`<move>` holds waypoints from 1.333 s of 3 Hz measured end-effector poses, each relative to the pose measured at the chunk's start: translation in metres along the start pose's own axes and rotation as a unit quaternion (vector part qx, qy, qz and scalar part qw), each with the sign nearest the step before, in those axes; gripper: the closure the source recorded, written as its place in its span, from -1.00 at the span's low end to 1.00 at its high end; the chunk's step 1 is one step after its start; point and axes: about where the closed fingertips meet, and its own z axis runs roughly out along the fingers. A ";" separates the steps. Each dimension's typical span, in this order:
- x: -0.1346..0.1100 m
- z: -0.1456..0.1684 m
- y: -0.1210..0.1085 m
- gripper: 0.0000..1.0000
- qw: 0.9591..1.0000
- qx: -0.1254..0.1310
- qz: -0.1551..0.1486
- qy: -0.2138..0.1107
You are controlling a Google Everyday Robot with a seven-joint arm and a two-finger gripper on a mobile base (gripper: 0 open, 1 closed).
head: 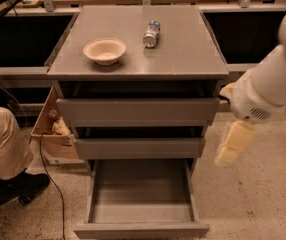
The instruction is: Close bottom drawer
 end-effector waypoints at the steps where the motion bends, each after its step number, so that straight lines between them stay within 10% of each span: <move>1: 0.005 0.090 0.024 -1.00 0.999 -0.037 0.006 -0.024; 3: 0.004 0.208 0.077 -1.00 0.993 -0.105 0.024 -0.052; 4: 0.004 0.208 0.077 -1.00 0.993 -0.105 0.024 -0.052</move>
Offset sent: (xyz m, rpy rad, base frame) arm -0.0213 0.0753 -0.2446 0.1984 0.1724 0.0312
